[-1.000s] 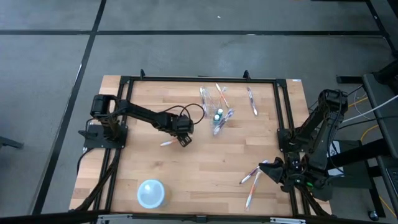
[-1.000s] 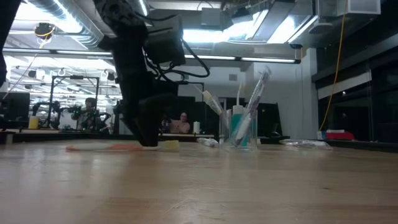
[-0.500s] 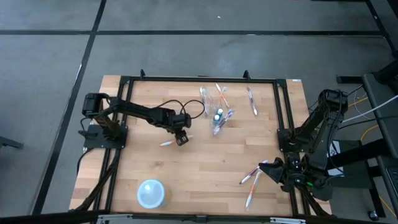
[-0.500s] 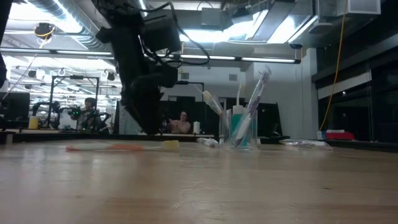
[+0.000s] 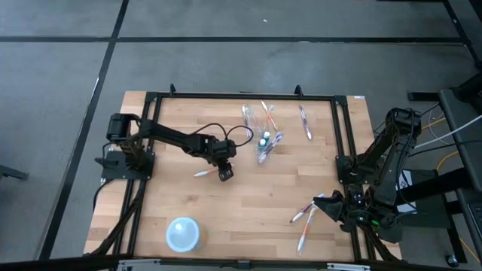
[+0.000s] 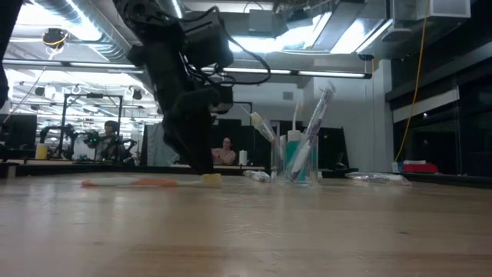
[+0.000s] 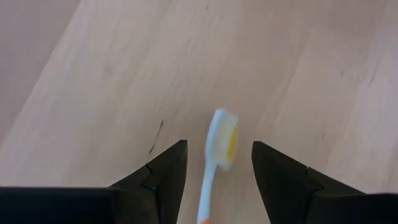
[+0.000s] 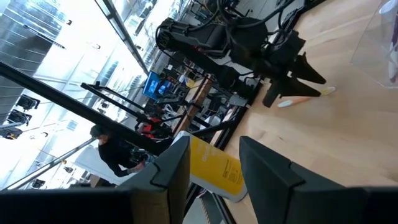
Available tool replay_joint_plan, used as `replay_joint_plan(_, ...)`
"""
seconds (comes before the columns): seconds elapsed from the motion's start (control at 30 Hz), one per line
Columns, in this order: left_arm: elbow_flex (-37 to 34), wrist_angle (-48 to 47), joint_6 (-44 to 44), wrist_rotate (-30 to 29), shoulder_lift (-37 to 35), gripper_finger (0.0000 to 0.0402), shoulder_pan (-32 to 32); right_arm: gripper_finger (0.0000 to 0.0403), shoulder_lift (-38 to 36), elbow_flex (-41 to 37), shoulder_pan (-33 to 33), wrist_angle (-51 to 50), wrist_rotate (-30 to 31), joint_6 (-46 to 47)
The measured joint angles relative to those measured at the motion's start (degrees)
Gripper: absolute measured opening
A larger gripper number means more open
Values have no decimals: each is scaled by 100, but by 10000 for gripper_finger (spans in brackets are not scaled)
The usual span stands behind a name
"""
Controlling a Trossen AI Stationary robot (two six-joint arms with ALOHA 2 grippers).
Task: Pick & Place toothbrushing station
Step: Put the orange toothbrush into the transparent organizer
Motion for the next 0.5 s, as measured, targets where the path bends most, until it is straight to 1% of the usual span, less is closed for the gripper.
replay_joint_plan(0.2,5,153,-32,119,233,174,-49,142,0,0,0,-5,0,3)
replay_joint_plan(0.3,13,183,-45,42,288,163,-75,142,0,0,0,-6,0,3)
replay_joint_plan(0.37,13,176,-91,-29,290,142,-75,142,0,0,0,-7,0,3)
replay_joint_plan(0.4,11,174,-109,-65,292,125,-75,142,0,0,0,-6,0,3)
replay_joint_plan(0.5,11,175,-191,-100,298,56,-29,142,0,0,0,-5,0,5)
